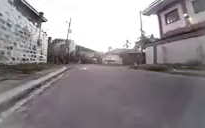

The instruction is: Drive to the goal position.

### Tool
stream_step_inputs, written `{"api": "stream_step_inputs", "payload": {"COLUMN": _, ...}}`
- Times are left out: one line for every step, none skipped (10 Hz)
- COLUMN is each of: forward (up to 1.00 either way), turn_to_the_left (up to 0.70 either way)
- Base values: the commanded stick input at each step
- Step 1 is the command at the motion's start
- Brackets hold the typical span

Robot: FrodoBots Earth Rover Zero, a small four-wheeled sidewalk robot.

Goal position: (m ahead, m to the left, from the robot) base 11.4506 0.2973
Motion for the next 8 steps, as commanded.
{"api": "stream_step_inputs", "payload": {"forward": 1.0, "turn_to_the_left": 0.0}}
{"api": "stream_step_inputs", "payload": {"forward": 1.0, "turn_to_the_left": 0.0}}
{"api": "stream_step_inputs", "payload": {"forward": 1.0, "turn_to_the_left": 0.0}}
{"api": "stream_step_inputs", "payload": {"forward": 1.0, "turn_to_the_left": 0.0}}
{"api": "stream_step_inputs", "payload": {"forward": 1.0, "turn_to_the_left": 0.0}}
{"api": "stream_step_inputs", "payload": {"forward": 1.0, "turn_to_the_left": 0.0}}
{"api": "stream_step_inputs", "payload": {"forward": 1.0, "turn_to_the_left": 0.0}}
{"api": "stream_step_inputs", "payload": {"forward": 1.0, "turn_to_the_left": 0.0}}
